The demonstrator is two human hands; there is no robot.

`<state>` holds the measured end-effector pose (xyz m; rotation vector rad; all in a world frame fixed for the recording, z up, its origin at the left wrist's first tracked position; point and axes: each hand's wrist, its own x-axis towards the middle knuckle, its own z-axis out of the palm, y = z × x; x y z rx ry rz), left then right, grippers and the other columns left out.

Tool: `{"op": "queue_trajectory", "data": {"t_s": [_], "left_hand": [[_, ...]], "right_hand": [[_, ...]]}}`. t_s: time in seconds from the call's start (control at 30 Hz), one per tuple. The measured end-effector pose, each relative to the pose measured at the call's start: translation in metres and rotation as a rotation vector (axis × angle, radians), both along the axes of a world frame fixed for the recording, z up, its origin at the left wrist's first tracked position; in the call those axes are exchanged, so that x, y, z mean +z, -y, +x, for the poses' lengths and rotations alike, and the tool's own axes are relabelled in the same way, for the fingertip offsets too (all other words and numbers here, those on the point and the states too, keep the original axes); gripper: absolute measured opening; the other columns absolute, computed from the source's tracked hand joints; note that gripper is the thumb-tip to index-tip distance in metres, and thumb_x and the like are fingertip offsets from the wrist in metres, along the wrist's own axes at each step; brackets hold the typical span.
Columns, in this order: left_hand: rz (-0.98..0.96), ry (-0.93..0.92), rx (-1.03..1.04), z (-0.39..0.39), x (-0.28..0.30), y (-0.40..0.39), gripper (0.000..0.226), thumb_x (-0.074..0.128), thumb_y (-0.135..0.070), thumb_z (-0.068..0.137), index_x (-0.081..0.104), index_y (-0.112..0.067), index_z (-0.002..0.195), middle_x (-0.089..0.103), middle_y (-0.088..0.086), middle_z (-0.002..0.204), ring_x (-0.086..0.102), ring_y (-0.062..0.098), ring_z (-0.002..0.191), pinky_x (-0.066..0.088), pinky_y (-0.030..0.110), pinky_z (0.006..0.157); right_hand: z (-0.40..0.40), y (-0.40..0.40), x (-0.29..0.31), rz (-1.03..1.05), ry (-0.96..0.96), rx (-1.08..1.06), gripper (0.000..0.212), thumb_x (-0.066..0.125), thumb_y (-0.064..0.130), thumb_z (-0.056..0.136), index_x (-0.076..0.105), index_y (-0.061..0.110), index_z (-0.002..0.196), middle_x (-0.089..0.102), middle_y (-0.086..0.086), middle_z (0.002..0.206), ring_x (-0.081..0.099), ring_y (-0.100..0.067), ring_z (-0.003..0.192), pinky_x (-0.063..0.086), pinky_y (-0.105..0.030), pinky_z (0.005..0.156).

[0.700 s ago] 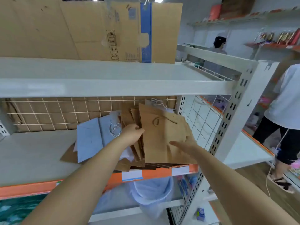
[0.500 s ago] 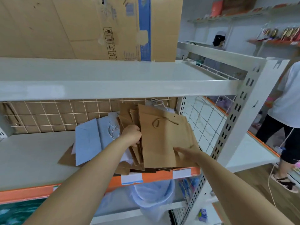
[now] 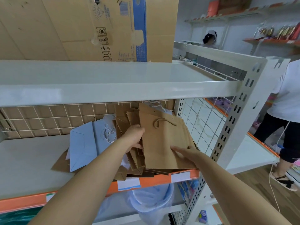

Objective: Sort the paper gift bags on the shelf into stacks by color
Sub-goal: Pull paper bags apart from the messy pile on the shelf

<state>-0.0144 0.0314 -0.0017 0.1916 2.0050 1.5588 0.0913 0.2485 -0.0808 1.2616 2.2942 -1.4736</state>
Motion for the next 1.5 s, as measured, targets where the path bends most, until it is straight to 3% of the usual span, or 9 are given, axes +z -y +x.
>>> {"op": "queue_trajectory", "data": {"t_s": [0.2, 0.37, 0.57, 0.73, 0.87, 0.97, 1.13, 1.3, 1.5], "left_hand": [[-0.111, -0.209, 0.091, -0.008, 0.007, 0.007, 0.019, 0.045, -0.009, 0.097, 0.055, -0.010, 0.082, 0.058, 0.007, 0.081, 0.059, 0.022, 0.070, 0.050, 0.027, 0.044], [-0.124, -0.372, 0.258, -0.031, 0.011, 0.039, 0.030, 0.054, -0.015, 0.095, 0.039, -0.027, 0.072, 0.042, -0.010, 0.075, 0.046, 0.016, 0.079, 0.036, 0.024, 0.065], [-0.120, -0.333, 0.183, -0.033, 0.003, 0.070, 0.006, 0.045, -0.021, 0.099, 0.050, -0.020, 0.102, 0.058, 0.002, 0.091, 0.054, 0.013, 0.077, 0.043, 0.027, 0.064], [-0.046, -0.188, 0.174, -0.031, 0.009, 0.082, 0.034, 0.044, -0.009, 0.093, 0.051, -0.027, 0.121, 0.066, 0.010, 0.097, 0.064, 0.027, 0.083, 0.054, 0.035, 0.070], [-0.058, -0.280, 0.278, -0.030, 0.009, 0.094, 0.049, 0.041, -0.006, 0.094, 0.044, -0.028, 0.137, 0.059, -0.006, 0.089, 0.058, 0.013, 0.075, 0.043, 0.025, 0.055], [-0.036, -0.316, 0.475, -0.031, 0.006, 0.117, 0.047, 0.036, -0.005, 0.094, 0.047, -0.022, 0.137, 0.056, -0.003, 0.086, 0.049, 0.011, 0.066, 0.038, 0.024, 0.056], [-0.011, -0.415, 0.703, -0.024, -0.001, 0.169, 0.025, 0.046, -0.011, 0.094, 0.057, -0.017, 0.116, 0.057, 0.004, 0.085, 0.052, 0.023, 0.072, 0.041, 0.028, 0.065], [0.073, -0.380, 0.807, -0.009, -0.011, 0.214, 0.020, 0.047, -0.013, 0.095, 0.056, -0.019, 0.112, 0.060, 0.009, 0.100, 0.057, 0.027, 0.089, 0.049, 0.041, 0.081], [0.091, -0.344, 0.835, 0.003, -0.008, 0.252, 0.029, 0.061, -0.013, 0.089, 0.058, -0.008, 0.117, 0.061, 0.012, 0.101, 0.057, 0.027, 0.082, 0.048, 0.031, 0.067]], "right_hand": [[-0.006, 0.004, 0.007, 0.206, 0.088, -0.127, 0.120, 0.064, 0.084, 0.054, 0.031, 0.015, 0.146, 0.030, -0.015, 0.149, 0.032, -0.035, 0.136, 0.029, -0.048, 0.111], [-0.016, 0.010, 0.004, 0.029, -0.055, -0.120, 0.118, 0.078, 0.071, 0.051, 0.037, 0.007, 0.141, 0.049, -0.014, 0.137, 0.050, -0.030, 0.120, 0.041, -0.039, 0.102], [-0.019, 0.017, 0.002, 0.071, 0.002, -0.073, 0.116, 0.076, 0.077, 0.041, 0.045, 0.011, 0.131, 0.053, -0.012, 0.130, 0.052, -0.031, 0.118, 0.042, -0.042, 0.104], [-0.017, 0.022, 0.018, 0.062, 0.013, -0.074, 0.069, 0.081, 0.066, 0.050, 0.055, 0.013, 0.085, 0.067, -0.009, 0.086, 0.067, -0.023, 0.081, 0.055, -0.038, 0.084], [-0.020, 0.025, 0.027, 0.075, -0.161, -0.165, 0.042, 0.078, 0.038, 0.073, 0.050, 0.009, 0.087, 0.061, -0.009, 0.082, 0.062, -0.025, 0.077, 0.054, -0.037, 0.072], [-0.018, 0.028, 0.038, 0.191, -0.199, -0.228, 0.045, 0.064, 0.046, 0.082, 0.054, 0.005, 0.100, 0.060, -0.011, 0.084, 0.059, -0.028, 0.076, 0.049, -0.036, 0.067], [-0.014, 0.037, 0.039, 0.279, -0.342, -0.320, 0.056, 0.053, 0.063, 0.082, 0.055, 0.007, 0.082, 0.054, -0.007, 0.068, 0.050, -0.022, 0.058, 0.031, -0.028, 0.049], [-0.017, 0.066, 0.034, 0.220, -0.494, -0.291, 0.051, 0.058, 0.060, 0.080, 0.058, 0.010, 0.072, 0.056, -0.004, 0.067, 0.052, -0.021, 0.061, 0.043, -0.032, 0.059], [-0.031, 0.104, 0.047, 0.006, -0.507, -0.191, 0.028, 0.056, 0.038, 0.087, 0.063, 0.012, 0.093, 0.064, -0.010, 0.097, 0.060, -0.031, 0.091, 0.050, -0.041, 0.084]]}}
